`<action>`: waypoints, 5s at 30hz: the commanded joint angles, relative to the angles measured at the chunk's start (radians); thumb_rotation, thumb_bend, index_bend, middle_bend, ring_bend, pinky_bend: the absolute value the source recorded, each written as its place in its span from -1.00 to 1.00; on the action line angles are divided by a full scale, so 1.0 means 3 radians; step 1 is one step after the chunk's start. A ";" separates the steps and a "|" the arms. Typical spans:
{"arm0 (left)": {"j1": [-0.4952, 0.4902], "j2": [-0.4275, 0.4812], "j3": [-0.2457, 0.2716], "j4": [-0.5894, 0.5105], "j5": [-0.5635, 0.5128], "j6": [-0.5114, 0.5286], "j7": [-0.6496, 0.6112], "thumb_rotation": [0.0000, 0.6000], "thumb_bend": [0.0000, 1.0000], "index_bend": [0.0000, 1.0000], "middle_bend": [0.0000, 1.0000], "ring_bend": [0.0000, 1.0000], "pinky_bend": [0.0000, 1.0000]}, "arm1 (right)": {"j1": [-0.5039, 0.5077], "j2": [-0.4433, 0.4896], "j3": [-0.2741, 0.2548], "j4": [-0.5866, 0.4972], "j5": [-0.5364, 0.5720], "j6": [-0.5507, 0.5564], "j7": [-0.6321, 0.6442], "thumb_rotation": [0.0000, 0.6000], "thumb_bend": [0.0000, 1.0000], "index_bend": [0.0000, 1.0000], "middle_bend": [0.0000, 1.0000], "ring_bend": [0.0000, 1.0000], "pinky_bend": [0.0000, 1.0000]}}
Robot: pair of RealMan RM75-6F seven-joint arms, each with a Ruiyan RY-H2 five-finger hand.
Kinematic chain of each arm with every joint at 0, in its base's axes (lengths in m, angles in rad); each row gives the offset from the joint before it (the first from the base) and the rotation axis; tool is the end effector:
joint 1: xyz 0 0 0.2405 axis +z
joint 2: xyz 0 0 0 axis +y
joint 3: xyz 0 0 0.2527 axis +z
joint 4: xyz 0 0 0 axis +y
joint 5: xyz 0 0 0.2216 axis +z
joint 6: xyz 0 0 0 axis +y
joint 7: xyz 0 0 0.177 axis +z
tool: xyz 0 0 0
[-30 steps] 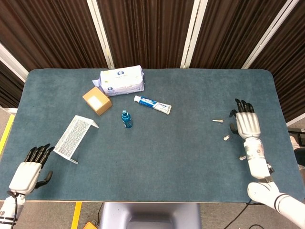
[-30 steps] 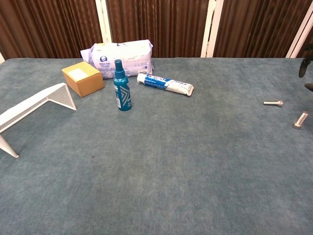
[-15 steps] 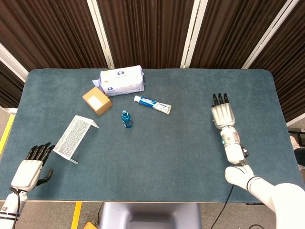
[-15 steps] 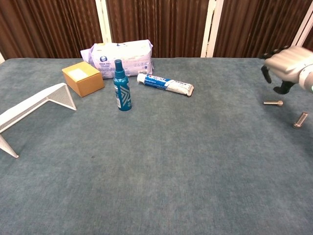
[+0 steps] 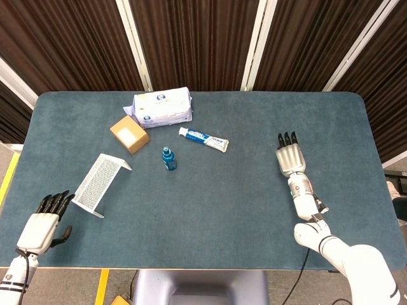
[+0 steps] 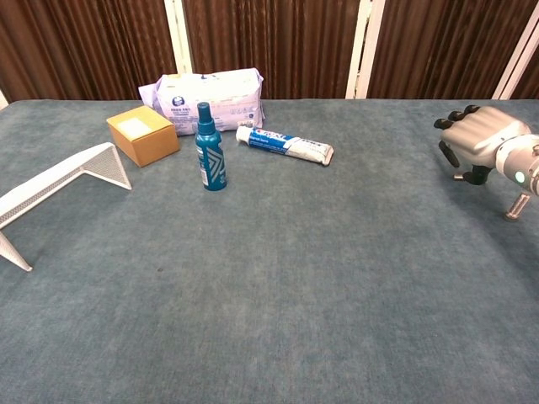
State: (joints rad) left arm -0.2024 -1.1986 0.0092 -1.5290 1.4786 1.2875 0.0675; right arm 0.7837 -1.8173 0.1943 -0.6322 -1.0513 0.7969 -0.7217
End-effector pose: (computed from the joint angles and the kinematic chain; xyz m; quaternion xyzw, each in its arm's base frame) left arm -0.3185 0.2356 0.0891 -0.6724 -0.4027 -0.3186 0.5331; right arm -0.2711 -0.4642 -0.0235 0.7520 -0.1760 0.0917 0.6286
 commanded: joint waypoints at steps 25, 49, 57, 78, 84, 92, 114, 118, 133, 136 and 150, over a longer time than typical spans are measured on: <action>-0.0018 -0.0005 -0.0025 0.0049 -0.0149 -0.0083 0.0037 1.00 -0.09 -1.00 -1.00 -1.00 -0.92 | 0.0146 -0.0446 0.0028 0.0775 -0.0216 -0.0253 0.0237 1.00 -0.07 0.13 -0.72 -0.95 -0.63; -0.0033 -0.0008 -0.0017 0.0055 -0.0162 -0.0115 0.0041 1.00 -0.09 -1.00 -1.00 -1.00 -0.92 | 0.0129 -0.0489 0.0110 0.0885 -0.0291 -0.0313 0.0272 1.00 -0.07 0.28 -0.72 -0.95 -0.63; -0.0031 -0.0004 -0.0015 0.0049 -0.0157 -0.0108 0.0036 1.00 -0.09 -1.00 -1.00 -1.00 -0.92 | 0.0128 -0.0493 0.0124 0.0895 -0.0305 -0.0302 0.0266 1.00 -0.07 0.33 -0.72 -0.95 -0.63; -0.0021 0.0010 0.0016 0.0007 -0.0086 -0.0069 0.0030 1.00 -0.09 -1.00 -1.00 -1.00 -0.92 | -0.0078 -0.0072 0.0274 0.0196 -0.0300 -0.0007 0.0934 1.00 -0.07 0.42 -0.66 -0.88 -0.58; -0.0024 0.0008 0.0023 -0.0002 -0.0077 -0.0073 0.0039 1.00 -0.09 -1.00 -1.00 -1.00 -0.92 | -0.0135 0.0017 0.0298 0.0047 -0.0285 0.0044 0.1118 1.00 -0.07 0.43 -0.64 -0.87 -0.56; -0.0017 0.0013 0.0027 -0.0007 -0.0075 -0.0063 0.0038 1.00 -0.09 -1.00 -1.00 -1.00 -0.91 | -0.0162 0.0093 0.0380 -0.0031 -0.0194 0.0013 0.1362 1.00 -0.07 0.44 -0.61 -0.84 -0.53; -0.0025 0.0012 0.0030 -0.0010 -0.0082 -0.0084 0.0053 1.00 -0.09 -1.00 -1.00 -1.00 -0.92 | -0.0198 0.0154 0.0351 0.0000 -0.0127 -0.0048 0.1500 1.00 -0.07 0.26 -0.61 -0.83 -0.53; -0.0028 0.0013 0.0029 -0.0010 -0.0075 -0.0083 0.0040 1.00 -0.09 -1.00 -1.00 -1.00 -0.92 | -0.0196 0.0159 0.0347 -0.0013 -0.0118 -0.0039 0.1470 1.00 -0.07 0.20 -0.61 -0.83 -0.53; -0.0015 -0.0008 0.0025 0.0053 0.0010 0.0007 -0.0065 1.00 -0.09 -1.00 -1.00 -1.00 -0.92 | -0.0263 0.0300 0.0311 -0.0317 -0.0215 0.0251 0.1457 1.00 -0.07 -0.10 -0.61 -0.83 -0.54; 0.0000 -0.0025 0.0007 0.0070 0.0049 0.0089 -0.0095 1.00 -0.09 -1.00 -1.00 -1.00 -0.92 | -0.0455 0.0531 0.0261 -0.0888 -0.0410 0.0700 0.1594 1.00 -0.07 -0.43 -0.67 -0.90 -0.64; 0.0137 -0.0120 -0.0060 0.0225 0.0278 0.0606 -0.0279 1.00 -0.09 -1.00 -1.00 -1.00 -0.97 | -0.2233 0.1846 -0.0786 -0.3361 -0.1343 0.2919 0.1576 1.00 -0.19 -1.00 -1.00 -1.00 -1.00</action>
State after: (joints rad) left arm -0.1642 -1.2398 -0.0076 -1.4505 1.5749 1.4872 -0.0340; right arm 0.2786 -1.3745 0.0567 -1.5736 -1.3546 1.4925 -0.3086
